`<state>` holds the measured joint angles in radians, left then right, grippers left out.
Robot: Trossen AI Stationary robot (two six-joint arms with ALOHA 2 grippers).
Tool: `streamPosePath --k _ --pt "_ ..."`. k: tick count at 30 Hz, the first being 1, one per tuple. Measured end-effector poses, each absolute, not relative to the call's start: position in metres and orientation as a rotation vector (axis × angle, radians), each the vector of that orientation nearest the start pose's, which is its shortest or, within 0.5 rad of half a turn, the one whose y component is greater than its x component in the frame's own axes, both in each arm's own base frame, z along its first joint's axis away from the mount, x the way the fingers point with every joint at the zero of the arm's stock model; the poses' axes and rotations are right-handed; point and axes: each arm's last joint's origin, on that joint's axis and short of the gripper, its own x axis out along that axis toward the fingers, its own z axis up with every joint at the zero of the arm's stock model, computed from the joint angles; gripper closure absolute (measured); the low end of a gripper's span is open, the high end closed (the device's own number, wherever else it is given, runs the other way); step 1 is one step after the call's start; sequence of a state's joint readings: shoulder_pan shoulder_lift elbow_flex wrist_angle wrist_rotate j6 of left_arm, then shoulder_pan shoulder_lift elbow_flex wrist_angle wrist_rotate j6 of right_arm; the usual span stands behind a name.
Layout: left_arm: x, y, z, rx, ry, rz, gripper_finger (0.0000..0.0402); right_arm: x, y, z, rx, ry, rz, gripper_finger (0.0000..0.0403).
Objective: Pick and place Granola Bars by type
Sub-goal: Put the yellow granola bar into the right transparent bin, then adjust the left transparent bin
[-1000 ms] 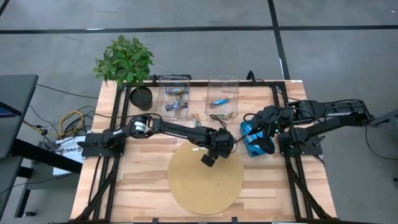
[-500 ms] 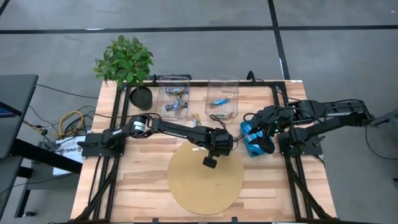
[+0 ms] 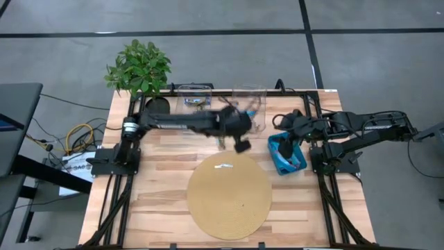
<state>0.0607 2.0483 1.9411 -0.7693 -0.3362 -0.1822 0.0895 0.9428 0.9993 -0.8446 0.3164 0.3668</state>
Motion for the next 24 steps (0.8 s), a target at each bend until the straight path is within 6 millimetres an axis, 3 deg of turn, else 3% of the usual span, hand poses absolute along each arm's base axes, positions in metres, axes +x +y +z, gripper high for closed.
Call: streamPosePath --k 5,11,18,24 --pt "0.447 0.089 0.321 -0.126 0.668 0.527 0.0401 0.174 0.001 0.326 0.129 0.654 -0.51 0.018" --pt "0.442 0.139 0.319 -0.319 0.596 0.517 0.0398 0.173 -0.012 0.327 0.17 0.619 -0.65 0.018" --pt "0.433 0.163 0.318 -0.387 0.597 0.525 0.0317 0.172 -0.023 0.327 0.194 0.613 -0.71 0.018" --pt "0.431 0.166 0.317 -0.413 0.597 0.53 0.0236 0.172 -0.025 0.327 0.195 0.611 -0.717 0.018"
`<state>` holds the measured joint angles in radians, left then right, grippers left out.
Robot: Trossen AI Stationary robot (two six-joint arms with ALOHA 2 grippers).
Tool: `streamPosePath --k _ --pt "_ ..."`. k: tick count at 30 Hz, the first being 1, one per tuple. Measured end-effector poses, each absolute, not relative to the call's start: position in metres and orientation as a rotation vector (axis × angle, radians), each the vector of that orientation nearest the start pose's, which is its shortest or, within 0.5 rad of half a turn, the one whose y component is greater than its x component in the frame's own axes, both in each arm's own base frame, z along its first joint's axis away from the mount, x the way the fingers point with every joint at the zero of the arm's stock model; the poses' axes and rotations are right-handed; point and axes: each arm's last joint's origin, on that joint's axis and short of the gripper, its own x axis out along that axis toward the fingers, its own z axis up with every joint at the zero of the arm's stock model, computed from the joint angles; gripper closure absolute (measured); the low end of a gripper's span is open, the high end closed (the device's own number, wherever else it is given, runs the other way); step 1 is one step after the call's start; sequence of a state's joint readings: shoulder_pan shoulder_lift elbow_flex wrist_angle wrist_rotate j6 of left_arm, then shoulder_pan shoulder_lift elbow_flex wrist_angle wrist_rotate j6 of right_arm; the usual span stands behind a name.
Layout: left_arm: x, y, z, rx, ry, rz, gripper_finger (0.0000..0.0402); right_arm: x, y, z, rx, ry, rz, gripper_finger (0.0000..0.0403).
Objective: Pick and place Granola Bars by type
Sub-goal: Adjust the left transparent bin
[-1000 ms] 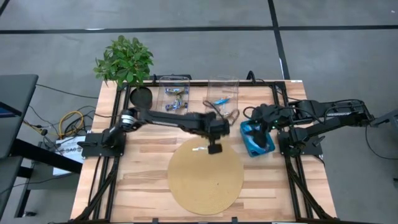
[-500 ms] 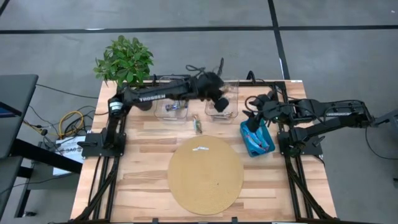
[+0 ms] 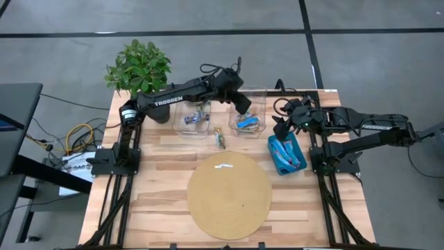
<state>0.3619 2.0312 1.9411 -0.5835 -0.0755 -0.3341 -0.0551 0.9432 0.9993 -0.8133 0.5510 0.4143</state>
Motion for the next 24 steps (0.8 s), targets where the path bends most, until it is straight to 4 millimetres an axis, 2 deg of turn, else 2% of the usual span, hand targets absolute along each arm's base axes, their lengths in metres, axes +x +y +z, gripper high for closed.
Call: streamPosePath --k 3,8,13,18,21,24 --pt "0.431 0.158 0.315 -0.491 0.626 0.525 0.0225 0.172 -0.025 0.327 0.196 0.611 -0.714 0.018" --pt "0.427 0.134 0.304 -0.658 0.784 0.51 0.0237 0.172 -0.024 0.327 0.217 0.604 -0.721 0.018" --pt "0.418 0.1 0.292 -0.65 1.003 0.563 0.0255 0.172 -0.024 0.327 0.224 0.602 -0.722 0.018" --pt "0.414 0.073 0.288 -0.677 1.099 0.58 0.0265 0.172 -0.024 0.327 0.225 0.602 -0.722 0.018" --pt "0.413 0.064 0.28 -0.678 1.127 0.618 0.0267 0.172 -0.024 0.327 0.225 0.602 -0.721 0.018" --pt "0.408 0.062 0.26 -0.719 1.196 0.661 0.027 0.172 -0.024 0.327 0.225 0.602 -0.722 0.018"
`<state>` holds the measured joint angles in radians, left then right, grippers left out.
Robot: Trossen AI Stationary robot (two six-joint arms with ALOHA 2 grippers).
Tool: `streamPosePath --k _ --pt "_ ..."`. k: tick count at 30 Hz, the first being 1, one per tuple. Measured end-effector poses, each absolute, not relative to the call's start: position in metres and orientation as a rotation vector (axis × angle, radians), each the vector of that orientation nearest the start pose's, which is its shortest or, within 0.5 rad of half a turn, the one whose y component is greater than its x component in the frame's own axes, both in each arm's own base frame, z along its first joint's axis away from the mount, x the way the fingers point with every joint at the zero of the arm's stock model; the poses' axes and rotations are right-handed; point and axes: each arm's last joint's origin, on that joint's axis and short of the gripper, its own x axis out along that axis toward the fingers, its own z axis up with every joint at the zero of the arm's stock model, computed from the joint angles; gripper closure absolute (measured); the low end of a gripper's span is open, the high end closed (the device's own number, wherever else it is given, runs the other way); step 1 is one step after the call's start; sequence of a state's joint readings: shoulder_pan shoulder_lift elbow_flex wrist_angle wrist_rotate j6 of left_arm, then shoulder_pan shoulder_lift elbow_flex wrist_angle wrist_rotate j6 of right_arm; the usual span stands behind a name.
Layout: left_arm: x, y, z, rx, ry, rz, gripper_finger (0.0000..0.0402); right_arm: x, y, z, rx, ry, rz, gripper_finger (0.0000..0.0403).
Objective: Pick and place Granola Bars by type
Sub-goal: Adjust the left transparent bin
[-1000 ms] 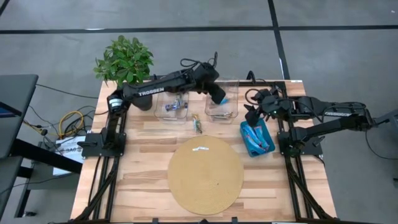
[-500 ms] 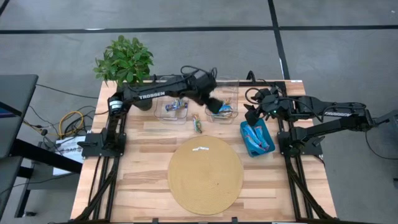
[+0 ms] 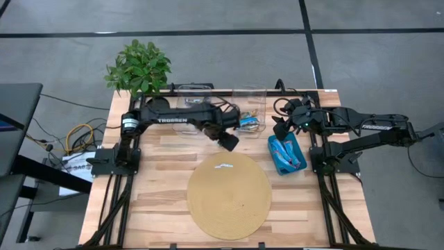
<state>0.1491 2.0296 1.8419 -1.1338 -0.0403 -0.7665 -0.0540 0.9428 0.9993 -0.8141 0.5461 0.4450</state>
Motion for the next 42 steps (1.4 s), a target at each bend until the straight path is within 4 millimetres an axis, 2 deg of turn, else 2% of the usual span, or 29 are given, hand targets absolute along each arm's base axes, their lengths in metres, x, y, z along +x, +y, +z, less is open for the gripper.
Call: streamPosePath --k 5,9,15,19,24,28,33,38,42 --pt "0.401 0.058 0.223 -0.794 1.263 0.674 0.0278 0.172 -0.024 0.327 0.225 0.603 -0.72 0.018" --pt "0.396 0.05 0.223 -0.858 1.124 0.64 0.0291 0.172 -0.024 0.327 0.23 0.608 -0.706 0.018" --pt "0.354 0.047 0.227 -0.995 0.88 0.668 0.0317 0.172 -0.024 0.326 0.224 0.624 -0.7 0.018" --pt "0.332 0.05 0.212 -1.132 0.745 0.756 0.0333 0.172 -0.024 0.326 0.223 0.625 -0.7 0.018" --pt "0.336 0.054 0.198 -1.229 0.666 0.749 0.0336 0.172 -0.024 0.326 0.223 0.625 -0.7 0.018" --pt "0.341 0.062 0.191 -1.239 0.624 0.772 0.0316 0.172 -0.024 0.326 0.223 0.624 -0.7 0.018" --pt "0.34 0.076 0.18 -1.338 0.631 0.832 0.0261 0.172 -0.024 0.326 0.224 0.62 -0.699 0.018" --pt "0.345 0.081 0.168 -1.387 0.647 0.823 0.0207 0.172 -0.024 0.327 0.225 0.618 -0.699 0.018" --pt "0.347 0.082 0.165 -1.378 0.635 0.837 0.0187 0.172 -0.024 0.326 0.225 0.619 -0.699 0.018"
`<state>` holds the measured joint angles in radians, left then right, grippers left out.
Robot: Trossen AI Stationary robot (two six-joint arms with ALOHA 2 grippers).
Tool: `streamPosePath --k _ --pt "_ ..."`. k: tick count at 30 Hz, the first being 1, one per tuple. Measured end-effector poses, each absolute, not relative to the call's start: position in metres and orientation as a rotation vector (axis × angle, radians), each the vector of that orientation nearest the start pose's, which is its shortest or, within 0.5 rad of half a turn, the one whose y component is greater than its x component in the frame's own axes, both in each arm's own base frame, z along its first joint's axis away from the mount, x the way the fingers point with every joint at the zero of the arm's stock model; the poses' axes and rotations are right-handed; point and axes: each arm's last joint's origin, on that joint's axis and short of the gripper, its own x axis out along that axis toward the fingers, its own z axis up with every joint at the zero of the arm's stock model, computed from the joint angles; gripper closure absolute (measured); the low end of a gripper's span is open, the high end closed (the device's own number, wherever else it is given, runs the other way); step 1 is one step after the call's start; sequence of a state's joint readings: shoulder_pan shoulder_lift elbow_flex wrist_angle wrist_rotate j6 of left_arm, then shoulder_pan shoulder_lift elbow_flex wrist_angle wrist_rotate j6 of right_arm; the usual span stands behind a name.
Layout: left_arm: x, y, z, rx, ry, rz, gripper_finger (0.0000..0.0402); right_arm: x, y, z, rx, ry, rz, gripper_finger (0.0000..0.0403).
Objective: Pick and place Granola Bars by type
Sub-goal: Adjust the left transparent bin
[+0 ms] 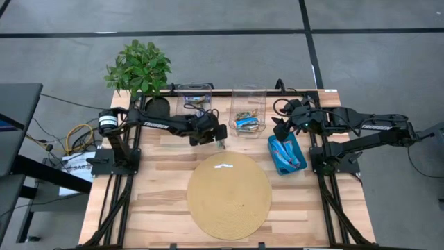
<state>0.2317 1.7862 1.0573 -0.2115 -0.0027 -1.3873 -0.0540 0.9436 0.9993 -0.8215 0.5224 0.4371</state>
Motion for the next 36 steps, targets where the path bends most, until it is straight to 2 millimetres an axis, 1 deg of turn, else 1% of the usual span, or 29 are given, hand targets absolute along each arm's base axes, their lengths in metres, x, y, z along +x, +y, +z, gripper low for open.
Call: streamPosePath --k 4,11,15,18,20,25,28,30,32,34,36 --pt "0.345 0.082 0.164 -1.335 0.648 0.853 0.0187 0.172 -0.024 0.326 0.225 0.619 -0.699 0.018" --pt "0.346 0.08 0.164 -1.307 0.661 0.835 0.0207 0.172 -0.024 0.326 0.218 0.62 -0.696 0.018" --pt "0.348 0.076 0.165 -1.301 0.663 0.811 0.022 0.172 -0.024 0.326 0.207 0.624 -0.692 0.018" --pt "0.351 0.068 0.166 -1.272 0.69 0.758 0.0227 0.172 -0.024 0.326 0.206 0.625 -0.692 0.018" --pt "0.355 0.061 0.172 -1.204 0.72 0.706 0.0232 0.172 -0.024 0.326 0.2 0.627 -0.689 0.018" --pt "0.371 0.05 0.2 -0.952 0.746 0.584 0.024 0.172 -0.024 0.326 0.198 0.629 -0.688 0.018" --pt "0.379 0.046 0.219 -0.704 0.783 0.433 0.0245 0.172 -0.024 0.326 0.179 0.639 -0.679 0.018" --pt "0.38 0.045 0.227 -0.546 0.84 0.356 0.0247 0.172 -0.024 0.326 0.177 0.644 -0.674 0.018" --pt "0.377 0.047 0.233 -0.474 0.899 0.375 0.0249 0.172 -0.024 0.326 0.177 0.644 -0.674 0.018" --pt "0.376 0.053 0.24 -0.453 0.912 0.438 0.0251 0.172 -0.024 0.326 0.177 0.645 -0.675 0.018" --pt "0.373 0.06 0.243 -0.456 0.919 0.484 0.0253 0.172 -0.024 0.326 0.177 0.646 -0.675 0.018"
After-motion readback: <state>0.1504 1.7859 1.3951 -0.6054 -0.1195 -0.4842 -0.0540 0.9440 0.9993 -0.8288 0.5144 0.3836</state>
